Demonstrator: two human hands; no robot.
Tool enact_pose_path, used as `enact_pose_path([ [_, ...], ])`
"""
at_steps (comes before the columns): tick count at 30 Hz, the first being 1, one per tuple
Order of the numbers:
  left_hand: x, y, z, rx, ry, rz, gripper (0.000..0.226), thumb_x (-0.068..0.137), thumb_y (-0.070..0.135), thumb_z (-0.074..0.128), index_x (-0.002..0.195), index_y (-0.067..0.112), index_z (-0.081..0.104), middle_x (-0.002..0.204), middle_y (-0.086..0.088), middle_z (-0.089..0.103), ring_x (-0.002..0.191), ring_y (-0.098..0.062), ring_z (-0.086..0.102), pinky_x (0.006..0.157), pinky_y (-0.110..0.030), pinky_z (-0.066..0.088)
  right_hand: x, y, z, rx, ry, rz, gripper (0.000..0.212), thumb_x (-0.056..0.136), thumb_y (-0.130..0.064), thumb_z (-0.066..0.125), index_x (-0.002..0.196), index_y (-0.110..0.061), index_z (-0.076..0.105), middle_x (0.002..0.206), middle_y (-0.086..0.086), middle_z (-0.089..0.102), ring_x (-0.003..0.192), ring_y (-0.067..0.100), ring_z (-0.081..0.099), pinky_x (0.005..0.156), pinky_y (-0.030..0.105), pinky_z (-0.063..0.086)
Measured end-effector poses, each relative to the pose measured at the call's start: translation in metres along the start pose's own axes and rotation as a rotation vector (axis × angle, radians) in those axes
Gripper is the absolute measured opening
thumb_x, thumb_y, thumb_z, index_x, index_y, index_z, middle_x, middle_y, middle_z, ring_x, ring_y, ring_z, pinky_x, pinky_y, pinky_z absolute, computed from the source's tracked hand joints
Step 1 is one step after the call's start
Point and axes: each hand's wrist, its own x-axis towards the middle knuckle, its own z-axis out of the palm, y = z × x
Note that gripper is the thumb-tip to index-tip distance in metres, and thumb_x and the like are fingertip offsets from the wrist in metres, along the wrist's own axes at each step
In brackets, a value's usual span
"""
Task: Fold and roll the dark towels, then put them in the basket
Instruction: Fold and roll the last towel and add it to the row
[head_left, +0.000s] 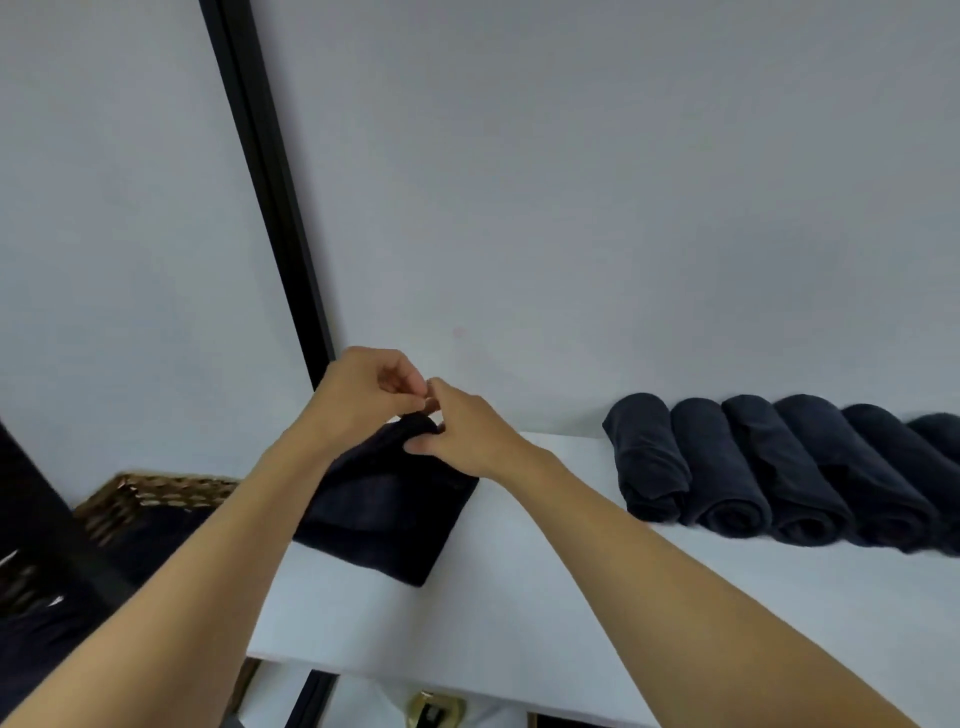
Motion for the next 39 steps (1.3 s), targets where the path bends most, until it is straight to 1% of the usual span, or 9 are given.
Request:
enact_pose_path([
  [7, -0.012, 0.033, -0.016, -0.124, 0.066, 0.049, 0.03, 0.073, -0.007, 0.069, 0.083, 0.021, 0.073, 0.08, 0.002, 0.074, 0.081, -0.014, 0.071, 0.081, -0.027, 0.055, -0.008, -0.025, -0.026, 0.063, 0.252, -0.108, 0.019, 0.094, -0.016, 0.053, 0.101, -0.021, 0.069, 0.08, -0.01, 0.062, 0.074, 0.01, 0.055, 0.058, 0.012, 0.036],
  [10, -0.003, 0.059, -0.027, 0.134, 0.096, 0.196, 0.037, 0.075, 0.009, 0.075, 0.107, 0.026, 0.069, 0.093, 0.008, 0.069, 0.085, -0.009, 0.064, 0.077, -0.016, 0.045, -0.008, -0.052, -0.061, 0.09, 0.332, -0.178, 0.015, 0.093, -0.013, 0.051, 0.089, -0.021, 0.063, 0.076, -0.012, 0.06, 0.071, 0.006, 0.054, 0.058, 0.012, 0.038],
  [12, 0.006, 0.078, -0.034, 0.261, 0.144, 0.273, 0.033, 0.081, 0.019, 0.073, 0.113, 0.024, 0.068, 0.095, 0.007, 0.067, 0.087, -0.01, 0.061, 0.077, -0.017, 0.041, -0.007, -0.069, -0.083, 0.123, 0.387, -0.231, 0.014, 0.094, -0.016, 0.051, 0.091, -0.014, 0.064, 0.083, -0.003, 0.065, 0.076, 0.012, 0.057, 0.066, 0.022, 0.044],
  [18, 0.03, 0.111, -0.057, 0.393, 0.289, 0.22, 0.014, 0.084, 0.005, 0.057, 0.087, 0.006, 0.07, 0.076, -0.008, 0.065, 0.071, -0.024, 0.062, 0.064, -0.03, 0.052, -0.019, -0.101, -0.153, 0.179, 0.667, -0.31, 0.022, 0.094, -0.02, 0.052, 0.073, -0.02, 0.054, 0.065, -0.012, 0.051, 0.06, 0.004, 0.046, 0.056, 0.02, 0.036],
  [22, 0.04, 0.094, -0.061, 0.476, 0.238, 0.07, 0.012, 0.082, 0.0, 0.056, 0.074, -0.006, 0.062, 0.059, -0.009, 0.054, 0.057, -0.026, 0.055, 0.051, -0.027, 0.044, -0.028, -0.096, -0.199, 0.162, 0.777, -0.217, 0.021, 0.094, -0.022, 0.051, 0.073, -0.015, 0.049, 0.064, -0.008, 0.043, 0.059, 0.009, 0.039, 0.055, 0.025, 0.031],
  [27, 0.046, 0.075, -0.073, 0.588, 0.24, -0.008, 0.011, 0.089, 0.01, 0.061, 0.082, 0.005, 0.066, 0.073, -0.007, 0.061, 0.07, -0.026, 0.058, 0.058, -0.029, 0.042, -0.047, -0.068, -0.252, 0.203, 0.876, -0.033, 0.008, 0.091, -0.016, 0.047, 0.084, -0.016, 0.052, 0.071, 0.002, 0.043, 0.062, 0.016, 0.037, 0.056, 0.033, 0.032],
  [31, 0.053, 0.082, -0.093, 0.685, 0.415, -0.038, 0.014, 0.092, 0.025, 0.063, 0.091, 0.011, 0.067, 0.085, -0.011, 0.06, 0.076, -0.03, 0.057, 0.065, -0.035, 0.043, -0.062, -0.056, -0.278, 0.157, 0.874, 0.067, 0.011, 0.083, -0.011, 0.047, 0.078, -0.014, 0.057, 0.067, 0.004, 0.04, 0.058, 0.02, 0.032, 0.049, 0.031, 0.027],
  [36, 0.078, 0.101, -0.117, 0.234, 0.614, -0.069, 0.013, 0.093, 0.019, 0.06, 0.095, 0.014, 0.072, 0.076, -0.012, 0.065, 0.063, -0.028, 0.062, 0.055, -0.029, 0.047, -0.059, -0.058, -0.299, 0.201, 0.841, 0.163, 0.012, 0.088, -0.012, 0.061, 0.077, -0.011, 0.06, 0.068, 0.002, 0.051, 0.053, 0.015, 0.039, 0.044, 0.023, 0.033],
  [39, 0.1, 0.127, -0.128, -0.317, 0.597, -0.074, 0.016, 0.098, 0.009, 0.05, 0.106, 0.01, 0.064, 0.071, -0.016, 0.066, 0.047, -0.022, 0.063, 0.04, -0.021, 0.048, -0.045, -0.072, -0.307, 0.526, 0.799, 0.105, 0.007, 0.098, -0.009, 0.052, 0.103, -0.013, 0.05, 0.078, 0.009, 0.066, 0.061, 0.018, 0.065, 0.047, 0.021, 0.053],
])
